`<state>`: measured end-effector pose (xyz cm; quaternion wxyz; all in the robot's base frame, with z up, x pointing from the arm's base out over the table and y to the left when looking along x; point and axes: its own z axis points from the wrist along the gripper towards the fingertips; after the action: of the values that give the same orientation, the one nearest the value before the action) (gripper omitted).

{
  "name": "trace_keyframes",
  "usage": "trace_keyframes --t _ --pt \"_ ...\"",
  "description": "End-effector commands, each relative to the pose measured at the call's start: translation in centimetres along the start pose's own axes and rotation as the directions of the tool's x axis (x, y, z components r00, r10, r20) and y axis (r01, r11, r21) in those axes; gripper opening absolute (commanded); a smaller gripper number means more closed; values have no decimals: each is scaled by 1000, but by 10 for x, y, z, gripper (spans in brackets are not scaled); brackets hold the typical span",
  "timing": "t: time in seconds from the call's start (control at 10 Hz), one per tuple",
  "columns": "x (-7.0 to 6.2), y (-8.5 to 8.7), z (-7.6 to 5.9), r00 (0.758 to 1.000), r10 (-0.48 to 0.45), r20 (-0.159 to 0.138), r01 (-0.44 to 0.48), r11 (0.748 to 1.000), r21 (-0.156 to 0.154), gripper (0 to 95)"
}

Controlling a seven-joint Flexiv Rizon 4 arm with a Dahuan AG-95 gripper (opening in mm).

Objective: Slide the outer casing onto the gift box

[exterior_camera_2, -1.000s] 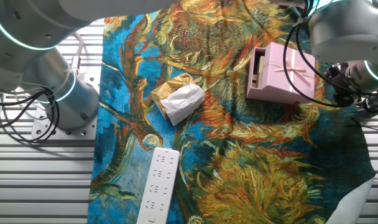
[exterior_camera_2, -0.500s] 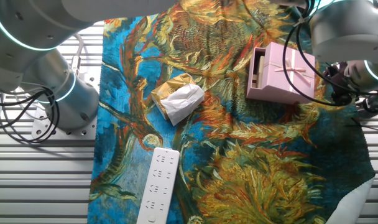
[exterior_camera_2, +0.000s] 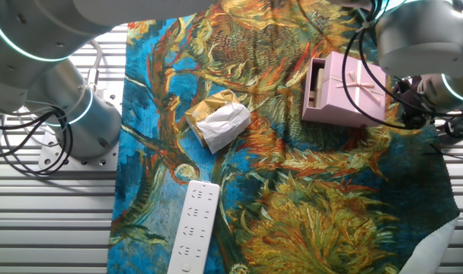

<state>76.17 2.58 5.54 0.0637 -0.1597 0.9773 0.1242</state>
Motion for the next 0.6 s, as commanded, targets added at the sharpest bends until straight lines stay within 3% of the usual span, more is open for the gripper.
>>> trace_keyframes --t 0.1,0.6 --pt "1 0 1 1000 6 -3 -6 1000 -3 380" --pt "4 2 2 1000 20 -21 -20 1000 -9 380"
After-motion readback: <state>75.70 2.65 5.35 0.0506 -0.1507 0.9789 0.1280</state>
